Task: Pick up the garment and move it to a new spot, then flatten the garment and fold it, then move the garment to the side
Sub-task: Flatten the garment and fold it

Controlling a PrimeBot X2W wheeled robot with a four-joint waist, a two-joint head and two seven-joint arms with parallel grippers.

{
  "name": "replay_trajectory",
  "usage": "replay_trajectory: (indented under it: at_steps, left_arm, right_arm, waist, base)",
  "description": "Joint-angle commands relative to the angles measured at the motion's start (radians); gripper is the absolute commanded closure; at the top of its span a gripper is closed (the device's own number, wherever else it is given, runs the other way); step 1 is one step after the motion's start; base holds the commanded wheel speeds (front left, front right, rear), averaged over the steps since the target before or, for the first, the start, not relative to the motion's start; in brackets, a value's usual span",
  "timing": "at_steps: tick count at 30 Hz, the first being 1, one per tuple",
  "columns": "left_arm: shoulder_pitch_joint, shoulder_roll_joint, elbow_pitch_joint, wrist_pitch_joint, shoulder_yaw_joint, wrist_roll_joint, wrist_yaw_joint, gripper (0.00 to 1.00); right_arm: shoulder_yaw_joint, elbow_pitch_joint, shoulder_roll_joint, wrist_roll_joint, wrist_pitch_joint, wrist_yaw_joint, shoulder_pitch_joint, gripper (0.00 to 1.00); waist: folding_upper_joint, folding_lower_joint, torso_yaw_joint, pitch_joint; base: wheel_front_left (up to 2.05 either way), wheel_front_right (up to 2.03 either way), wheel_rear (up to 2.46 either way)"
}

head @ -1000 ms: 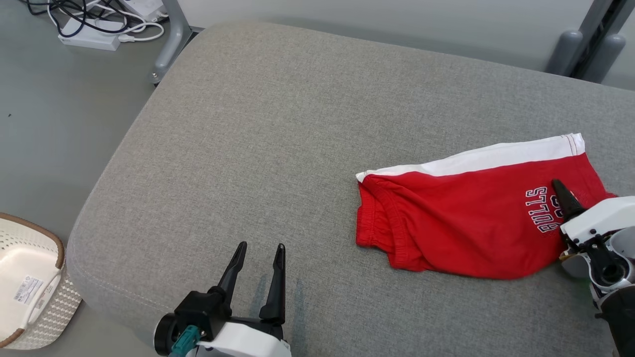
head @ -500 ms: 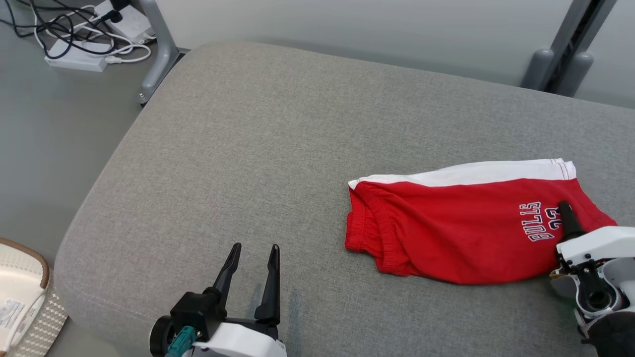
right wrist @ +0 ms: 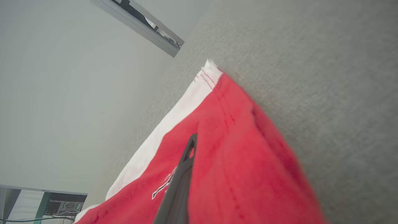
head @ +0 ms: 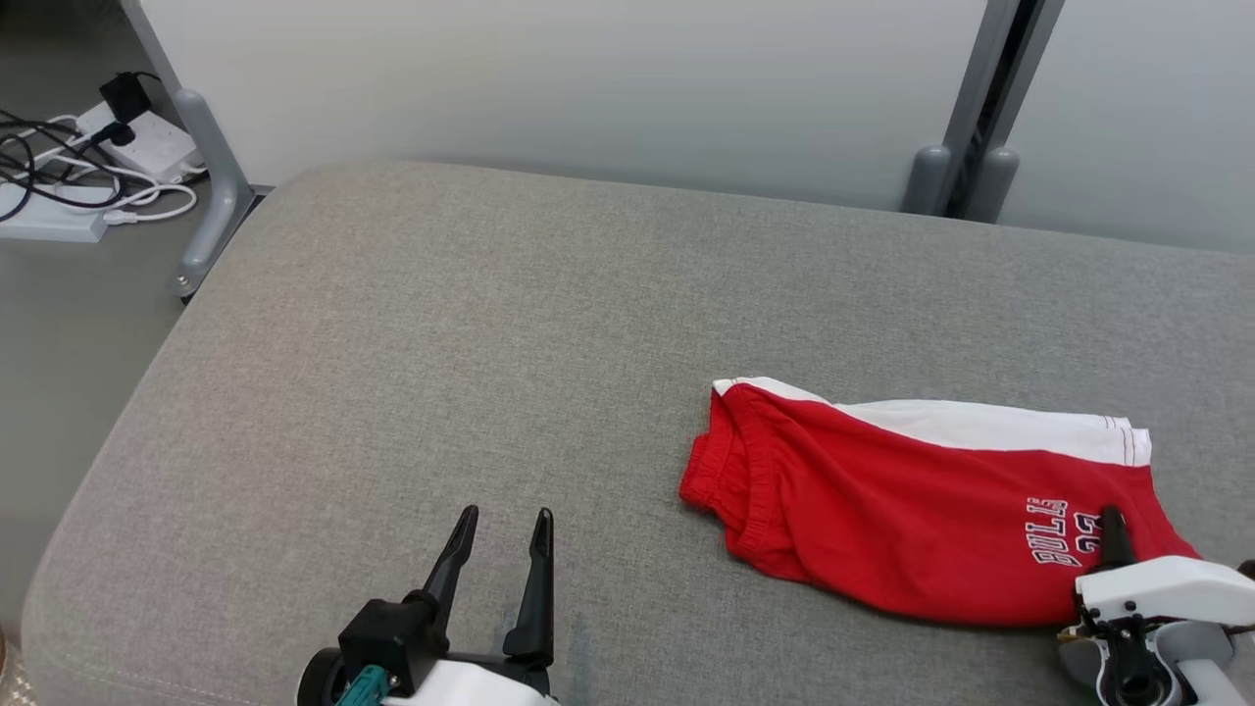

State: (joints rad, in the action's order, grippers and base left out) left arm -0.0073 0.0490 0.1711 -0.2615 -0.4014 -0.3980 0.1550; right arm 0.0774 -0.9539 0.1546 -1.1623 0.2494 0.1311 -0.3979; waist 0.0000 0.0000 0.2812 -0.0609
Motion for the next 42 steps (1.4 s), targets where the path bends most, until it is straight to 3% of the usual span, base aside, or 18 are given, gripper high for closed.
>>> replay_trajectory:
  at_steps: [1, 10, 17, 22, 27, 32, 42]
  left_arm:
    - [0.006, 0.004, 0.001, -0.004, 0.003, 0.000, 0.001, 0.00]
    - [0.006, 0.004, 0.007, -0.004, -0.013, 0.001, -0.006, 0.00]
    - [0.022, 0.004, 0.016, -0.004, -0.013, -0.008, -0.011, 0.00]
    - [0.027, 0.004, 0.010, -0.004, -0.011, -0.078, -0.006, 0.00]
    - [0.031, 0.004, 0.016, -0.004, -0.015, -0.080, -0.008, 0.00]
    - [0.029, 0.004, 0.020, -0.004, -0.016, -0.081, -0.009, 0.00]
    - [0.017, 0.004, 0.027, -0.004, -0.024, -0.092, -0.002, 0.00]
  right_arm:
    - [-0.008, -0.013, 0.000, 0.005, 0.009, -0.001, 0.018, 1.00]
    - [-0.052, -0.070, -0.010, 0.074, 0.017, 0.000, -0.015, 1.00]
    - [-0.059, 0.094, -0.044, 0.190, 0.017, -0.001, -0.004, 1.00]
    - [0.038, 0.220, -0.081, 0.253, 0.017, -0.001, 0.031, 1.00]
    - [0.151, 0.257, -0.096, 0.267, 0.011, -0.001, 0.051, 1.00]
    - [0.195, 0.229, -0.100, 0.244, 0.013, -0.001, 0.035, 1.00]
    - [0.352, 0.208, -0.101, 0.052, 0.016, -0.001, 0.002, 1.00]
  waist:
    - [0.0000, 0.0000, -0.008, 0.008]
    - [0.0000, 0.0000, 0.002, 0.022]
    - [0.0000, 0.0000, 0.034, 0.052]
    - [0.0000, 0.0000, 0.061, 0.060]
    - [0.0000, 0.0000, 0.082, 0.061]
    - [0.0000, 0.0000, 0.097, 0.056]
    - [0.0000, 0.0000, 0.118, 0.037]
  base:
    - [0.00, 0.00, 0.00]
    - [0.00, 0.00, 0.00]
    - [0.00, 0.00, 0.00]
    - [0.00, 0.00, 0.00]
    - [0.00, 0.00, 0.00]
    - [0.00, 0.00, 0.00]
    - [0.00, 0.00, 0.00]
